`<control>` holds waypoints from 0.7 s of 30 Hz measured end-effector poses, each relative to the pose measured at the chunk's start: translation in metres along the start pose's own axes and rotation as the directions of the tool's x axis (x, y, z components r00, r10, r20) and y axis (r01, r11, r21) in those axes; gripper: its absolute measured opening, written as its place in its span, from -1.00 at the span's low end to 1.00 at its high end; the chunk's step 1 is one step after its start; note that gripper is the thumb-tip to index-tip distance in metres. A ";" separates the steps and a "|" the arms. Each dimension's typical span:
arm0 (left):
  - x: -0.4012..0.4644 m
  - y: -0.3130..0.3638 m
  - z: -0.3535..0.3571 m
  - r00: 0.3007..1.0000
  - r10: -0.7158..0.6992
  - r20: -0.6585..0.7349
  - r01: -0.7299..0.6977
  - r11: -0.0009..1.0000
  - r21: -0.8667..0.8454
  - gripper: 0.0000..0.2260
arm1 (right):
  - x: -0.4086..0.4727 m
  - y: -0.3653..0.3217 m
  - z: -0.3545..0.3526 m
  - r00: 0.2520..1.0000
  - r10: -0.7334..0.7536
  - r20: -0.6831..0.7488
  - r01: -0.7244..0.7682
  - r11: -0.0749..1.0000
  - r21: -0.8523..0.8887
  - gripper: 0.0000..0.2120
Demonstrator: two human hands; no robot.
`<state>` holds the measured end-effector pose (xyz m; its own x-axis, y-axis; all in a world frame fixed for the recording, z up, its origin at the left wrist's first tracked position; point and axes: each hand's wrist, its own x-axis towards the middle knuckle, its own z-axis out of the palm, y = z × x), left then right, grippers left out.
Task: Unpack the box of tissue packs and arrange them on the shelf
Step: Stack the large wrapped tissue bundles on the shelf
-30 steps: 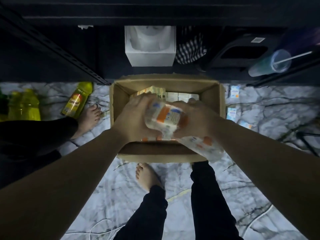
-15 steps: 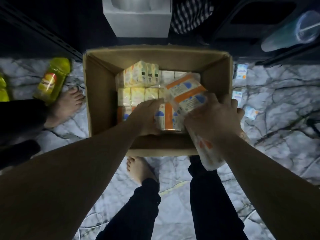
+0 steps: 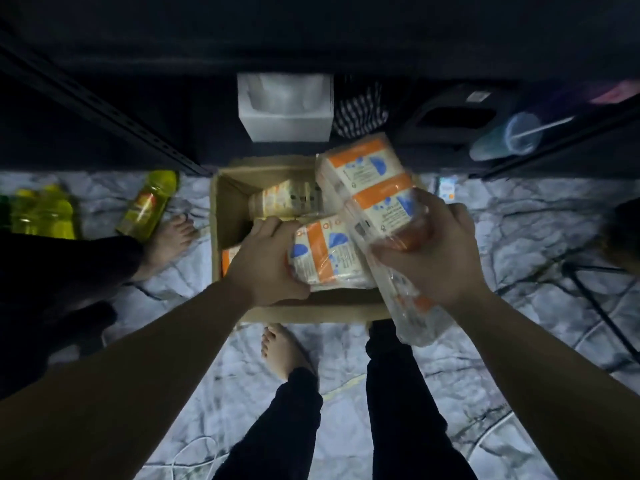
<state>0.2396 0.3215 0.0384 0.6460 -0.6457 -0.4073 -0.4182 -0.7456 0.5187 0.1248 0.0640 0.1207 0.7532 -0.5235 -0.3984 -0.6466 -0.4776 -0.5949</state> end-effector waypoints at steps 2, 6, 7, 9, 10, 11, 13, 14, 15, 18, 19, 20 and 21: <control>-0.017 0.024 -0.038 0.998 0.004 -0.068 -0.007 0.999 -0.044 -0.09 | -0.014 -0.023 -0.034 0.999 -0.040 -0.032 0.041 0.999 0.027 -0.04; -0.054 0.091 -0.132 0.983 0.031 -0.184 -0.045 0.996 -0.072 -0.08 | -0.051 -0.082 -0.122 0.989 -0.112 -0.097 0.120 0.990 0.077 -0.10; -0.062 0.107 -0.154 0.980 0.038 -0.193 -0.053 0.996 -0.073 -0.09 | -0.059 -0.095 -0.141 0.985 -0.132 -0.114 0.144 0.985 0.100 -0.11; -0.075 0.133 -0.185 0.973 0.055 -0.224 -0.071 0.995 -0.064 -0.11 | -0.070 -0.116 -0.171 0.972 -0.179 -0.153 0.200 0.970 0.135 -0.14; -0.085 0.148 -0.204 0.966 0.067 -0.250 -0.084 0.995 -0.061 -0.12 | -0.080 -0.130 -0.189 0.963 -0.211 -0.170 0.236 0.961 0.141 -0.14; -0.096 0.161 -0.220 0.958 0.073 -0.277 -0.095 0.993 -0.065 -0.13 | -0.090 -0.141 -0.206 0.953 -0.232 -0.193 0.261 0.955 0.140 -0.14; -0.113 0.186 -0.253 0.942 0.083 -0.326 -0.107 0.993 -0.057 -0.16 | -0.107 -0.166 -0.239 0.927 -0.286 -0.242 0.325 0.935 0.144 -0.16; -0.121 0.197 -0.268 0.933 0.088 -0.349 -0.112 0.993 -0.048 -0.17 | -0.115 -0.176 -0.253 0.912 -0.311 -0.268 0.360 0.920 0.156 -0.17; -0.128 0.208 -0.283 0.923 0.103 -0.370 -0.124 0.992 -0.033 -0.18 | -0.122 -0.184 -0.266 0.893 -0.340 -0.296 0.399 0.901 0.168 -0.18; -0.144 0.234 -0.327 0.887 0.148 -0.437 -0.173 0.985 -0.017 -0.18 | -0.138 -0.205 -0.303 0.824 -0.422 -0.378 0.509 0.844 0.169 -0.17; -0.147 0.243 -0.342 0.872 0.168 -0.459 -0.194 0.981 -0.009 -0.17 | -0.141 -0.211 -0.316 0.800 -0.444 -0.403 0.541 0.825 0.165 -0.16; -0.152 0.252 -0.357 0.856 0.192 -0.480 -0.214 0.977 0.009 -0.16 | -0.144 -0.216 -0.329 0.778 -0.464 -0.423 0.568 0.808 0.157 -0.15; -0.156 0.262 -0.372 0.840 0.213 -0.499 -0.229 0.973 0.029 -0.15 | -0.147 -0.221 -0.343 0.755 -0.484 -0.442 0.592 0.792 0.145 -0.14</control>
<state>0.2671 0.2881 0.5171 0.7724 -0.6187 0.1436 -0.5734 -0.5821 0.5765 0.1159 0.0047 0.5501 0.8282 -0.4763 0.2954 -0.0487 -0.5862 -0.8087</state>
